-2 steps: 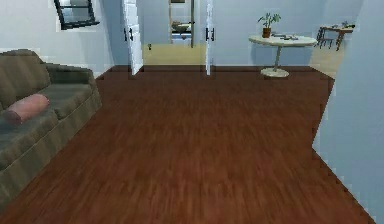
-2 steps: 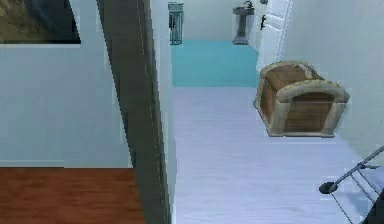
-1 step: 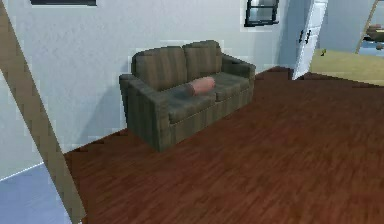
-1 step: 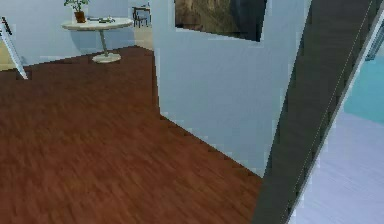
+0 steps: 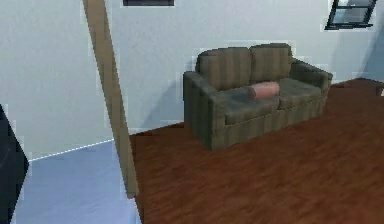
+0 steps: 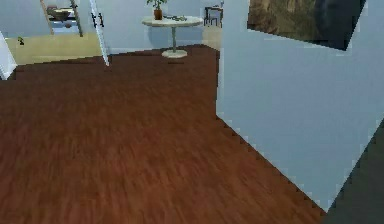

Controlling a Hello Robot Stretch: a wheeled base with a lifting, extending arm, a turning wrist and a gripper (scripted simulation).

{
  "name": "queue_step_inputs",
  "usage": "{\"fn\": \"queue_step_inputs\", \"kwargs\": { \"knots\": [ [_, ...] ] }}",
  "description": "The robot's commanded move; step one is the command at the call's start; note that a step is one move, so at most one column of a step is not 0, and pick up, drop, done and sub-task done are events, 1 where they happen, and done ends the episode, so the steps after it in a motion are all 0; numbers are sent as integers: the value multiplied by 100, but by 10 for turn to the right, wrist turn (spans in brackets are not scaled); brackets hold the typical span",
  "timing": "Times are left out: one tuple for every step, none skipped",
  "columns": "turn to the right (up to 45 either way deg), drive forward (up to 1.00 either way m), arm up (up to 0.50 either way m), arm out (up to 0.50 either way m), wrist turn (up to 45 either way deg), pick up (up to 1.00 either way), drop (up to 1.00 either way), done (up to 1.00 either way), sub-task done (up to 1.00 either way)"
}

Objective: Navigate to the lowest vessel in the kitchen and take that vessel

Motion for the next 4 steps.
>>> {"fn": "queue_step_inputs", "kwargs": {
  "knots": [
    [0, 15, 0, 0, 0, 0, 0, 0, 0],
    [450, 0, 0, 0, 0, 0, 0, 0, 0],
    [420, 0, 0, 0, 0, 0, 0, 0, 0],
    [0, 100, 0, 0, 0, 0, 0, 0, 0]
  ]
}}
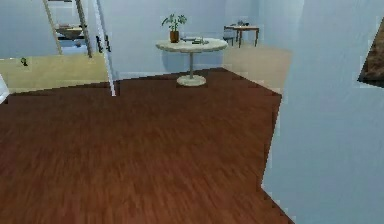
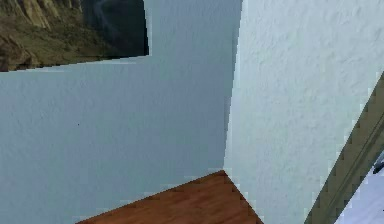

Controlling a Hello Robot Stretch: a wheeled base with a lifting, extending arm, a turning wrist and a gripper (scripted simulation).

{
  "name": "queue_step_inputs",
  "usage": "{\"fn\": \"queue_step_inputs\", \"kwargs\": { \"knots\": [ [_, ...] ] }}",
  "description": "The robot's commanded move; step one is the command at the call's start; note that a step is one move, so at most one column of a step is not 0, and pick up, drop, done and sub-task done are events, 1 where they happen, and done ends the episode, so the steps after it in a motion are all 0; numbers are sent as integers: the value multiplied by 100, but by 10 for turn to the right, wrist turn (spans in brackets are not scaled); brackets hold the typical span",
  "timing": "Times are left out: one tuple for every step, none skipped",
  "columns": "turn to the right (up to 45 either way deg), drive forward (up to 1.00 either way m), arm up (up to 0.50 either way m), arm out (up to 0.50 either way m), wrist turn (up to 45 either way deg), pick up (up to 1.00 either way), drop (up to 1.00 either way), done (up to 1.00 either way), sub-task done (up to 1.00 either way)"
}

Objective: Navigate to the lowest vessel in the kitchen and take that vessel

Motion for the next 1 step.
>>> {"fn": "queue_step_inputs", "kwargs": {
  "knots": [
    [30, 0, 0, 0, 0, 0, 0, 0, 0]
  ]
}}
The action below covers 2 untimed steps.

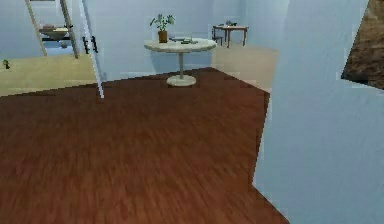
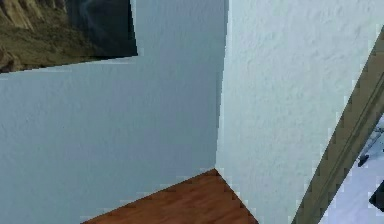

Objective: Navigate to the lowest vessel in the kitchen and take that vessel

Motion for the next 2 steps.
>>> {"fn": "queue_step_inputs", "kwargs": {
  "knots": [
    [0, 100, 0, 0, 0, 0, 0, 0, 0],
    [0, 30, 0, 0, 0, 0, 0, 0, 0]
  ]
}}
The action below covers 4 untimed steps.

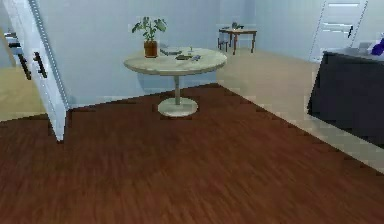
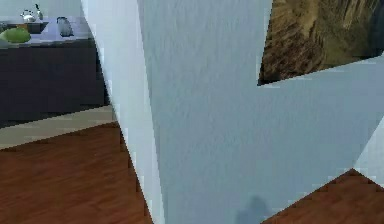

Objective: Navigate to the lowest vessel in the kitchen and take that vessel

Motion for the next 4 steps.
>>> {"fn": "queue_step_inputs", "kwargs": {
  "knots": [
    [180, 0, 0, 0, 0, 0, 0, 0, 0],
    [0, 45, 0, 0, 0, 0, 0, 0, 0],
    [420, 0, 0, 0, 0, 0, 0, 0, 0],
    [0, 100, 0, 0, 0, 0, 0, 0, 0]
  ]
}}
